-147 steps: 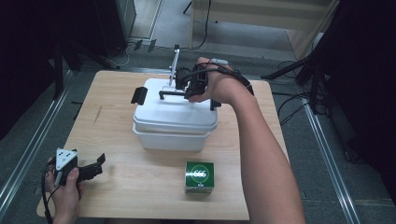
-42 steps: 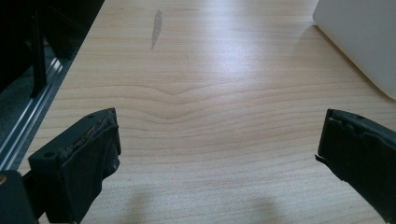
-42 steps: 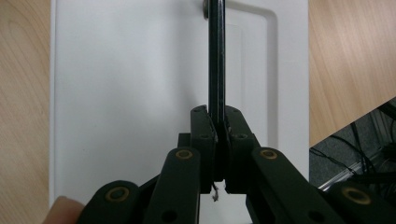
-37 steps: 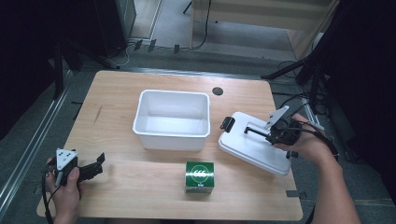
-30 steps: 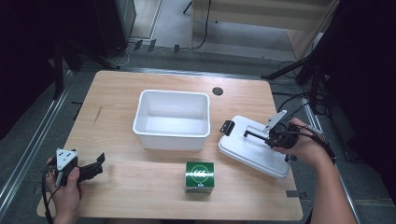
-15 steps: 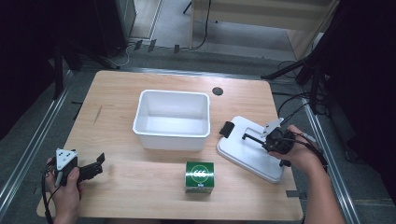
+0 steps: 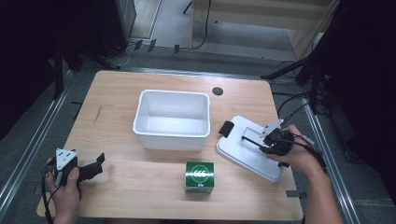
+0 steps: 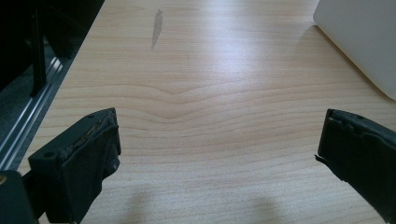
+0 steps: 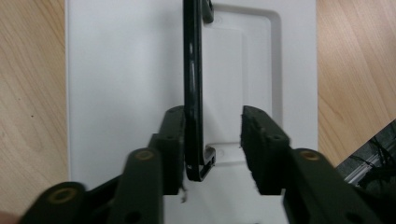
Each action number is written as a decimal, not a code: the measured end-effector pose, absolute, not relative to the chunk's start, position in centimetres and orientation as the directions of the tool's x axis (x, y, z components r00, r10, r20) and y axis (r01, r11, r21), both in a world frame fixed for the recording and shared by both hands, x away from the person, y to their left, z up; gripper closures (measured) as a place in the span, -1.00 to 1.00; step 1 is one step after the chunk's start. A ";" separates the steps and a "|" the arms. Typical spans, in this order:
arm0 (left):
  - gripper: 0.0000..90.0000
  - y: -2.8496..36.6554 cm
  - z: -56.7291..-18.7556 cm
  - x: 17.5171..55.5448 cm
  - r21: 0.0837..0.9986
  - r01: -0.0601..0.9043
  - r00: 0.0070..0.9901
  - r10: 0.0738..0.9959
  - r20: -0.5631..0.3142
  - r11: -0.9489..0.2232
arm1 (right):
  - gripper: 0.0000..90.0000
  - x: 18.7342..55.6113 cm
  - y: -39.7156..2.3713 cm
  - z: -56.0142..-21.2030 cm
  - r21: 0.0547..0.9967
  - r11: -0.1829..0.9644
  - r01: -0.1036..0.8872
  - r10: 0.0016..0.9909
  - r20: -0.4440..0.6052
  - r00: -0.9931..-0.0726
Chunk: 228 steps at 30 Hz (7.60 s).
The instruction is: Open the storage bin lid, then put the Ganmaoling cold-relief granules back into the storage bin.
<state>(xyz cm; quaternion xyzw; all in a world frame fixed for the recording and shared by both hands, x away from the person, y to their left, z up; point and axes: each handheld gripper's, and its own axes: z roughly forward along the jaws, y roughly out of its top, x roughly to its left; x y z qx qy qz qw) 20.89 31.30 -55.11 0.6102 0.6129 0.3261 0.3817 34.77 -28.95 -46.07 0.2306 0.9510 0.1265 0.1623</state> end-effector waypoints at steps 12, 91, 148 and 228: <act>-1.00 31.3 -55.1 20.9 0.866 0.499 0.036 0.997 -0.068 0.041 | -0.88 33.5 -27.6 -44.4 0.316 0.859 0.402 0.472 -0.187 -0.862; -1.00 31.3 -55.1 20.8 0.868 0.495 0.041 0.996 -0.074 0.044 | -1.00 26.7 -10.3 -42.1 0.272 0.962 -0.006 0.030 -0.128 -0.991; -1.00 31.4 -55.1 20.9 0.867 0.496 0.037 0.996 -0.077 0.049 | -0.74 26.7 -7.1 -47.3 0.164 0.985 -0.045 -0.032 -0.078 -0.996; -1.00 31.3 -55.1 20.9 0.869 0.494 0.037 0.997 -0.072 0.044 | -0.64 28.3 -7.5 -36.3 0.149 0.985 -0.091 -0.075 -0.110 -0.991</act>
